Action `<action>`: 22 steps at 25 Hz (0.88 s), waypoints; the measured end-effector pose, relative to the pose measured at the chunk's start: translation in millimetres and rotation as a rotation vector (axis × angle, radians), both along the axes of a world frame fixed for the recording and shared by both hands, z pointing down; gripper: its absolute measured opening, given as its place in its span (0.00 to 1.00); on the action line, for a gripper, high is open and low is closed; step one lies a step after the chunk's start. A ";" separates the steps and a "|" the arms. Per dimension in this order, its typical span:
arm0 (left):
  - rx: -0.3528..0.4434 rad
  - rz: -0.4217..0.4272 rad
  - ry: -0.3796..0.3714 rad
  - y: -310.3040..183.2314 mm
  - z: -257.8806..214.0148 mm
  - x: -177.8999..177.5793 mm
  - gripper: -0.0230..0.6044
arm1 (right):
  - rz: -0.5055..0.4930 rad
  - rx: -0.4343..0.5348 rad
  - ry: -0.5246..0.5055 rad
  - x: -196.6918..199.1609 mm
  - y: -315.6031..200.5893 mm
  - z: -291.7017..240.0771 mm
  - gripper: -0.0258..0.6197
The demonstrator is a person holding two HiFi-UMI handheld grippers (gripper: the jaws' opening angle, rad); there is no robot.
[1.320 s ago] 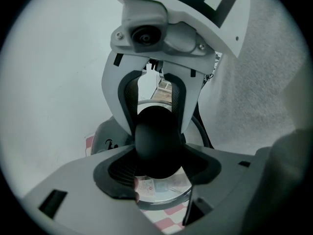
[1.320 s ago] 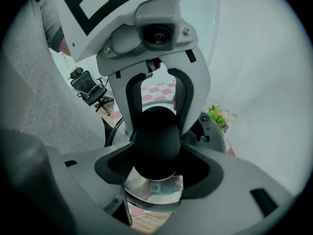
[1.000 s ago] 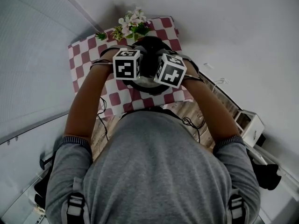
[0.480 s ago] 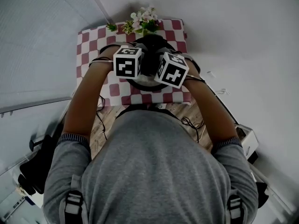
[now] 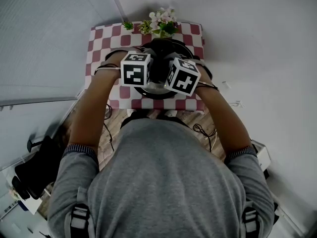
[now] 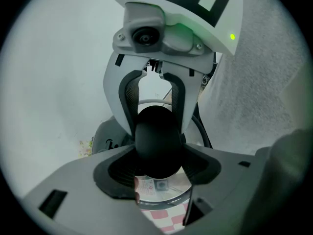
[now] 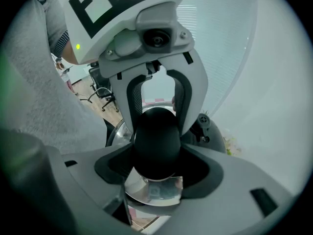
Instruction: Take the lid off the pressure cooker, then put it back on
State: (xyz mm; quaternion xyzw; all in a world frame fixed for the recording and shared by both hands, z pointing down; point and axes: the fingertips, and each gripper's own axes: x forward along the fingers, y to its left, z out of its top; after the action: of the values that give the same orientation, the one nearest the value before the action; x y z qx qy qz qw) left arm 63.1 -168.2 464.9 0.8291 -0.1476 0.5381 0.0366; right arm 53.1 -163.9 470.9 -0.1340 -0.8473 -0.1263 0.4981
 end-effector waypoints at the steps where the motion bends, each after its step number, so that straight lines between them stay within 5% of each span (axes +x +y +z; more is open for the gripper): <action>1: 0.001 0.004 0.003 2.2 -0.7 -3.5 0.52 | 0.004 0.001 0.003 -3.6 2.1 -0.6 0.49; 22: 0.046 0.034 0.003 47.3 -11.4 -132.6 0.52 | 0.027 0.064 0.035 -133.0 44.3 -9.3 0.49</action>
State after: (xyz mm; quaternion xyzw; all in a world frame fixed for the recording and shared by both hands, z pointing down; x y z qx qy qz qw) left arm -69.5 -120.9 453.5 0.8330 -0.1458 0.5337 0.0084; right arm -79.9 -119.5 461.6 -0.1086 -0.8356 -0.1443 0.5188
